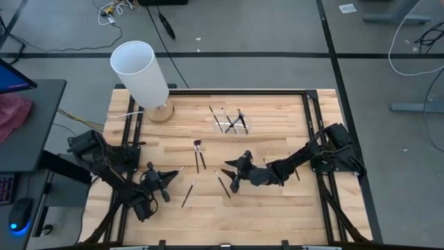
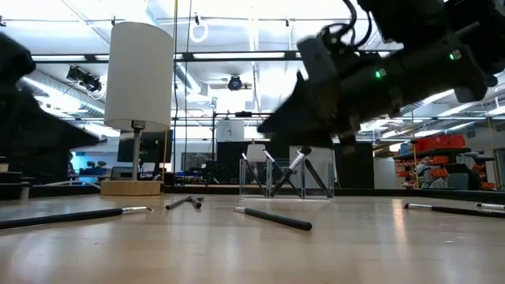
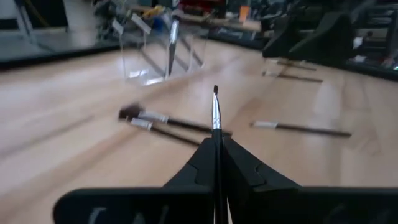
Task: Put items in baskets/containers
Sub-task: Put the black liner brush into the transparent organizer
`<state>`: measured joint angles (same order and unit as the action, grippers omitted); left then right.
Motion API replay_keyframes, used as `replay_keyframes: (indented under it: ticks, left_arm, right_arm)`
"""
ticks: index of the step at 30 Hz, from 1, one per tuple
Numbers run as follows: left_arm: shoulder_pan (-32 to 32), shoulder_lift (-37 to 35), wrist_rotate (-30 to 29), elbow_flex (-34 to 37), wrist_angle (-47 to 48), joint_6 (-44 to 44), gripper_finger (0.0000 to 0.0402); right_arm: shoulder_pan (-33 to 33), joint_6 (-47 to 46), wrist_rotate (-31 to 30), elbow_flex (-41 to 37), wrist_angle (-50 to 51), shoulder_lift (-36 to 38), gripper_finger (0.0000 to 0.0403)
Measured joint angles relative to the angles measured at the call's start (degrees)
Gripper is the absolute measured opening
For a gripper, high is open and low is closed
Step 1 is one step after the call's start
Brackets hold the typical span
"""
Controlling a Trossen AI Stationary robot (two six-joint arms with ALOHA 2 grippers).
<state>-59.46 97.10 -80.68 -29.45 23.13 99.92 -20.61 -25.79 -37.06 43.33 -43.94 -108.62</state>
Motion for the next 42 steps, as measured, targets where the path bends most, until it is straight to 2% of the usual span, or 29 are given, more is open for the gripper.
replay_keyframes:
  ticks: [5, 8, 16, 21, 25, 36, 42]
  left_arm:
    - [0.0, -5.0, -3.8, 0.0, -0.4, -5.1, 0.0012]
    - [0.1, -7.9, -5.0, -0.1, -1.0, -8.3, 0.0012]
    - [1.6, -10.5, -5.5, -0.1, -1.2, -10.5, 0.0012]
    - [1.7, -10.5, -5.7, -0.1, -1.8, -10.7, 0.0012]
    - [1.8, -10.5, -5.9, -0.1, -2.0, -11.1, 0.0012]
    - [2.6, -10.5, -6.4, -0.1, -2.1, -11.2, 0.0013]
    - [2.8, -10.5, -6.6, -0.1, -2.2, -11.3, 0.0013]
  right_arm:
    - [1.3, 6.5, 8.3, 0.1, -9.2, -0.3, 0.0184]
    - [2.3, 8.8, 11.9, 2.4, -11.1, -2.4, 0.0184]
    - [5.4, 10.9, 18.2, 19.3, -11.2, -15.6, 0.0184]
    - [9.0, 5.8, 25.1, 28.3, -11.4, -21.7, 0.0184]
    - [11.2, 3.3, 29.1, 32.1, -11.2, -23.9, 0.0183]
    - [13.5, 2.1, 33.3, 35.8, -11.2, -23.9, 0.0179]
    - [13.4, 2.3, 33.9, 36.4, -11.2, -23.9, 0.0135]
